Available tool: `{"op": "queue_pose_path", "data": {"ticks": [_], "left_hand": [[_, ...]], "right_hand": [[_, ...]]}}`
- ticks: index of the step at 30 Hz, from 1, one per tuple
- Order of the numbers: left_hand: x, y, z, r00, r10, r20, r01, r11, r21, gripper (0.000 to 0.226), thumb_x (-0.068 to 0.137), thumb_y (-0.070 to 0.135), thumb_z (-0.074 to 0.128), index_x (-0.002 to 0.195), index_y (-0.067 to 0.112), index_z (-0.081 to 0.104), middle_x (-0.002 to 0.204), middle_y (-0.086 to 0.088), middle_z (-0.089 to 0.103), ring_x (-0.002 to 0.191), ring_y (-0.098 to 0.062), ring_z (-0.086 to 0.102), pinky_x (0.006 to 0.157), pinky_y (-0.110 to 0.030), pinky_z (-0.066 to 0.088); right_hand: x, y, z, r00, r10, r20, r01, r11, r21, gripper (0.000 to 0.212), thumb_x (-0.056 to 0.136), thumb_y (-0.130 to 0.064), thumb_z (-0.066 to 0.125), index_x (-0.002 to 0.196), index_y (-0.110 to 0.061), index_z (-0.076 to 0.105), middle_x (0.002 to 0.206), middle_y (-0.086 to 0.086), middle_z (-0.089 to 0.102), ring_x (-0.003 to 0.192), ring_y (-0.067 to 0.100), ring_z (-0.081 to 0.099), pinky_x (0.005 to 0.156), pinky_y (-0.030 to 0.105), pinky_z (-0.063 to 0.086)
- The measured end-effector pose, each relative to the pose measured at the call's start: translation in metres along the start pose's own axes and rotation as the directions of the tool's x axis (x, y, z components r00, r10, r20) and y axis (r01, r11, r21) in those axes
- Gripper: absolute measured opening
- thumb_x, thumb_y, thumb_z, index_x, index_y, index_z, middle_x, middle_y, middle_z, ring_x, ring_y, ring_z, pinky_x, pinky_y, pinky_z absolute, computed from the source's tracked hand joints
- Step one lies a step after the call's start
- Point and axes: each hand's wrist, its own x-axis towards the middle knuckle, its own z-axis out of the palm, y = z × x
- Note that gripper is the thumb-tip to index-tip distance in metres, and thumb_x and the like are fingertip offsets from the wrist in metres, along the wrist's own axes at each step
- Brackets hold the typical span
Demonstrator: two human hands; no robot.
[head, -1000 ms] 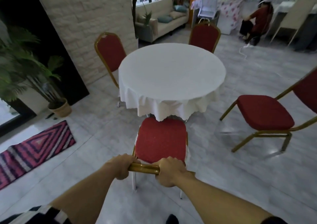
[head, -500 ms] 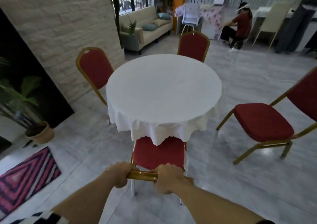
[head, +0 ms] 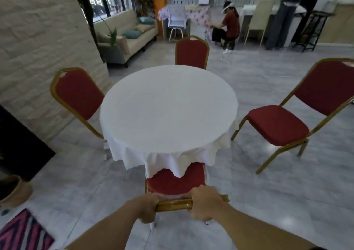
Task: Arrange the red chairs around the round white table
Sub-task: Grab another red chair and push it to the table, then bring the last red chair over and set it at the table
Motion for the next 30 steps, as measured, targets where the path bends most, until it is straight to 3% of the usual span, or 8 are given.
{"op": "queue_pose_path", "data": {"ticks": [7, 9, 11, 14, 16, 18, 21, 30], "left_hand": [[-0.012, 0.012, -0.010, 0.993, 0.119, 0.025, -0.120, 0.991, 0.051, 0.089, 0.086, -0.002, 0.057, 0.158, 0.045, 0.034, 0.138, -0.008, 0.058, 0.123, -0.029, 0.059, 0.096, -0.035, 0.051], [-0.010, 0.011, -0.016, 0.992, 0.111, 0.068, -0.117, 0.989, 0.093, 0.085, 0.089, 0.017, 0.072, 0.160, 0.040, 0.032, 0.152, -0.006, 0.052, 0.135, -0.029, 0.052, 0.106, -0.038, 0.046], [-0.009, 0.012, -0.031, 0.988, 0.079, 0.133, -0.091, 0.992, 0.085, 0.105, 0.076, 0.056, 0.084, 0.163, 0.035, 0.027, 0.165, 0.001, 0.039, 0.148, -0.027, 0.040, 0.118, -0.044, 0.037], [-0.003, 0.026, -0.063, 0.979, 0.095, 0.180, -0.085, 0.994, -0.061, 0.127, 0.057, 0.088, 0.075, 0.162, 0.033, 0.032, 0.166, 0.005, 0.037, 0.150, -0.025, 0.038, 0.122, -0.047, 0.032], [0.007, 0.040, -0.085, 0.991, 0.107, 0.084, -0.099, 0.990, -0.097, 0.126, 0.056, 0.098, 0.065, 0.159, 0.031, 0.039, 0.165, 0.005, 0.037, 0.149, -0.024, 0.041, 0.122, -0.046, 0.033], [0.010, 0.060, -0.108, 0.993, 0.080, -0.087, -0.080, 0.997, 0.002, 0.125, 0.061, 0.098, 0.059, 0.161, 0.027, 0.035, 0.167, 0.002, 0.034, 0.151, -0.025, 0.037, 0.122, -0.046, 0.031], [0.008, 0.099, -0.137, 0.942, 0.133, -0.310, -0.080, 0.981, 0.177, 0.093, 0.086, 0.072, 0.060, 0.161, 0.024, 0.032, 0.165, -0.004, 0.039, 0.148, -0.027, 0.041, 0.118, -0.045, 0.035], [0.011, 0.306, -0.189, 0.828, 0.347, -0.441, -0.176, 0.907, 0.383, 0.079, 0.102, 0.067, 0.037, 0.166, 0.027, 0.016, 0.169, -0.009, 0.032, 0.152, -0.035, 0.034, 0.122, -0.056, 0.026]], "right_hand": [[-0.007, -0.007, -0.003, 0.997, 0.069, 0.035, -0.072, 0.992, 0.100, 0.045, 0.089, -0.043, 0.062, 0.132, -0.054, 0.067, 0.111, -0.003, 0.075, 0.107, 0.027, 0.069, 0.093, 0.038, 0.052], [-0.008, -0.005, -0.006, 0.992, 0.095, 0.077, -0.107, 0.982, 0.159, 0.059, 0.081, -0.066, 0.070, 0.138, -0.049, 0.064, 0.124, -0.006, 0.074, 0.120, 0.025, 0.066, 0.102, 0.039, 0.051], [-0.014, -0.001, -0.011, 0.986, 0.125, 0.111, -0.150, 0.956, 0.254, 0.101, 0.063, -0.088, 0.072, 0.151, -0.043, 0.054, 0.148, -0.008, 0.063, 0.138, 0.022, 0.056, 0.114, 0.043, 0.045], [-0.028, 0.016, -0.024, 0.973, 0.210, 0.094, -0.230, 0.891, 0.392, 0.134, 0.041, -0.104, 0.068, 0.157, -0.041, 0.046, 0.157, -0.012, 0.055, 0.144, 0.018, 0.051, 0.119, 0.042, 0.041], [-0.043, 0.035, -0.037, 0.959, 0.277, 0.056, -0.273, 0.858, 0.435, 0.134, 0.044, -0.105, 0.067, 0.159, -0.040, 0.044, 0.159, -0.010, 0.053, 0.144, 0.018, 0.051, 0.118, 0.043, 0.041], [-0.059, 0.059, -0.050, 0.938, 0.346, -0.017, -0.296, 0.828, 0.476, 0.124, 0.057, -0.098, 0.069, 0.161, -0.036, 0.041, 0.162, -0.006, 0.050, 0.146, 0.020, 0.049, 0.119, 0.043, 0.041], [-0.084, 0.098, -0.075, 0.896, 0.431, -0.110, -0.311, 0.784, 0.537, 0.117, 0.069, -0.092, 0.069, 0.164, -0.032, 0.035, 0.167, -0.005, 0.044, 0.150, 0.022, 0.045, 0.120, 0.041, 0.040], [-0.183, 0.238, -0.144, 0.740, 0.637, -0.218, -0.442, 0.704, 0.557, 0.127, 0.068, -0.101, 0.056, 0.168, -0.029, 0.027, 0.172, 0.004, 0.036, 0.154, 0.030, 0.039, 0.120, 0.047, 0.038]]}}
